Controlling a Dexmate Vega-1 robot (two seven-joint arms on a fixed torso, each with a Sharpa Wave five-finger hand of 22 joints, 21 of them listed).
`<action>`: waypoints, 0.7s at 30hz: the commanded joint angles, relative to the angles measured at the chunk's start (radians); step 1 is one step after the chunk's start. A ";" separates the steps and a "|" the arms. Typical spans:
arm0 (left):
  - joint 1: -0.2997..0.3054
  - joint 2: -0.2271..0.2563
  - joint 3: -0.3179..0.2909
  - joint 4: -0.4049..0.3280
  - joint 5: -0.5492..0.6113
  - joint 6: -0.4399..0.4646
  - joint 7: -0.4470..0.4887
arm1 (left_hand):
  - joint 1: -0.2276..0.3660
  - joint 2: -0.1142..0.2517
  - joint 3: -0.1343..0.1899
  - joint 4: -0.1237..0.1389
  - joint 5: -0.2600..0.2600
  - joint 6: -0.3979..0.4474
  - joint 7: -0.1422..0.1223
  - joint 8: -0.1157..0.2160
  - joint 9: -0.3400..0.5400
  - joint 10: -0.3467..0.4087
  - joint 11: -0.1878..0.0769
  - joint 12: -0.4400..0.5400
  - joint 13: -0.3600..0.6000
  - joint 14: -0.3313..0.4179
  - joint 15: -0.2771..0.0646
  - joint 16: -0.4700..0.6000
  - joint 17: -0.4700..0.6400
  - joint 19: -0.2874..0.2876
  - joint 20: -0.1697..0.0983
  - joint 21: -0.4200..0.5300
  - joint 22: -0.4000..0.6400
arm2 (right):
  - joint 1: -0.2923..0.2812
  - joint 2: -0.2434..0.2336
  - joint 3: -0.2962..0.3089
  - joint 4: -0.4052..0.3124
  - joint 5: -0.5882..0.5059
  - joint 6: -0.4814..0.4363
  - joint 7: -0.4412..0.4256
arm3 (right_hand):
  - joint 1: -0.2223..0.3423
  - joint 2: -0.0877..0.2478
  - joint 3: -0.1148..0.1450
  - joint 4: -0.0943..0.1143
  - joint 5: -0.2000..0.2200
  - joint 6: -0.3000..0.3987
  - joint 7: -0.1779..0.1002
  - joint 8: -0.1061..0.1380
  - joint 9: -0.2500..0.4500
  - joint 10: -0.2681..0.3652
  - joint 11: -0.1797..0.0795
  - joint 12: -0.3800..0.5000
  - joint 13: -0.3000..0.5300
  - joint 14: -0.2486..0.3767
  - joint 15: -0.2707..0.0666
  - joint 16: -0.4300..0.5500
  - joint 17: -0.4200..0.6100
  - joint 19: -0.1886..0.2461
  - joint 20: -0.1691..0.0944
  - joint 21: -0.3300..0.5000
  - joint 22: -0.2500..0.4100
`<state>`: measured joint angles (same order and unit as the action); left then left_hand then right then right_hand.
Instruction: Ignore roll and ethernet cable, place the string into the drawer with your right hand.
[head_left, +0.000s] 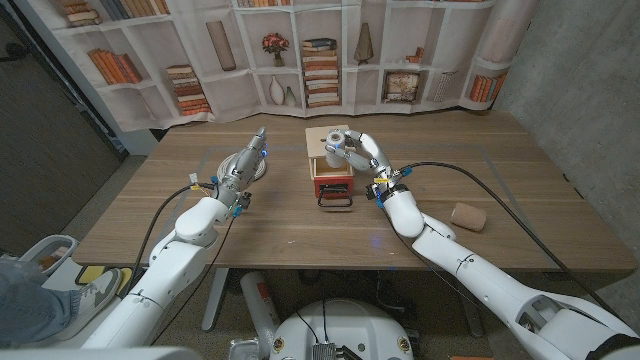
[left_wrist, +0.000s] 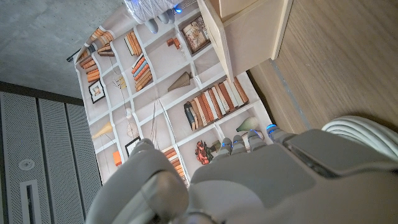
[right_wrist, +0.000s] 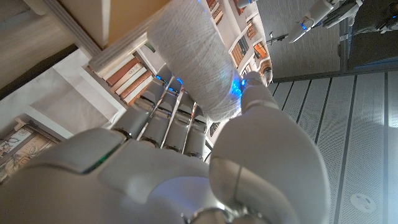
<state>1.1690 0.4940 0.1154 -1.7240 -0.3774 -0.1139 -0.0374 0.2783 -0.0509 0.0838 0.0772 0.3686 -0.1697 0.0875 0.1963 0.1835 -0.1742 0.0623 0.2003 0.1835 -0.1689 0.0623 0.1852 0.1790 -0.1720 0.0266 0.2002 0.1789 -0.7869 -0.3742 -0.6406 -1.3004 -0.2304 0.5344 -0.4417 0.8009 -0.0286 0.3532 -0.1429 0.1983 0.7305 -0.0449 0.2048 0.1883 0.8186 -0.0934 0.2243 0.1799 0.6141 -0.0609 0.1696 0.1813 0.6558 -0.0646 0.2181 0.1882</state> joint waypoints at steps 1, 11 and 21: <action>-0.018 -0.003 0.003 0.022 -0.003 0.010 -0.012 | 0.015 0.000 -0.006 0.000 0.004 -0.013 0.000 0.002 0.005 -0.029 -0.003 0.002 0.002 -0.078 0.007 0.003 0.004 -0.134 0.008 -0.001 0.003 | 0.014 0.003 -0.012 0.017 -0.002 -0.020 -0.006 | 0.047 0.039 0.005 0.010 0.006 0.063 -0.069 -0.002 0.004 0.007 -0.022 -0.004 0.002 -0.007 -0.084 0.001 0.002 -0.008 -0.063 -0.001 0.004; -0.037 -0.008 0.011 0.036 0.000 0.015 -0.021 | 0.016 0.000 -0.008 0.000 0.004 -0.012 -0.001 0.002 0.005 -0.028 0.000 0.003 0.002 -0.078 0.007 0.003 0.004 -0.134 0.008 -0.001 0.003 | 0.021 -0.001 -0.017 0.022 0.002 -0.032 -0.003 | 0.043 0.034 0.001 0.011 0.010 0.072 -0.074 -0.004 0.004 -0.001 -0.032 -0.010 0.002 -0.066 -0.059 -0.004 0.001 -0.058 -0.038 -0.019 0.003; -0.035 -0.010 0.013 0.036 0.004 0.017 -0.021 | 0.017 0.001 -0.010 0.001 0.004 -0.013 0.000 0.002 0.005 -0.029 -0.002 0.002 0.002 -0.079 0.007 0.003 0.004 -0.135 0.011 -0.001 0.003 | 0.005 -0.023 -0.016 0.001 0.017 -0.035 0.016 | 0.038 0.025 -0.004 0.011 0.013 0.044 -0.085 -0.016 0.004 -0.045 -0.036 -0.025 0.002 -0.093 -0.038 0.001 0.000 -0.090 -0.013 -0.026 0.002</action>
<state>1.1379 0.4876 0.1258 -1.6935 -0.3760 -0.0984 -0.0547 0.2836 -0.0456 0.0797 0.0731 0.3686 -0.1697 0.0875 0.1963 0.1835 -0.1742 0.0623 0.2003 0.1835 -0.1689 0.0623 0.1852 0.1790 -0.1720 0.0342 0.2002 0.1789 -0.7699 -0.3792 -0.6562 -1.2828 -0.2278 0.5043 -0.4409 0.8158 -0.0224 0.3478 -0.1374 0.2043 0.7145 -0.0610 0.1932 0.1883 0.7798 -0.1301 0.2008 0.1794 0.5231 -0.0483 0.1696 0.1815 0.5738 -0.0535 0.1951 0.1882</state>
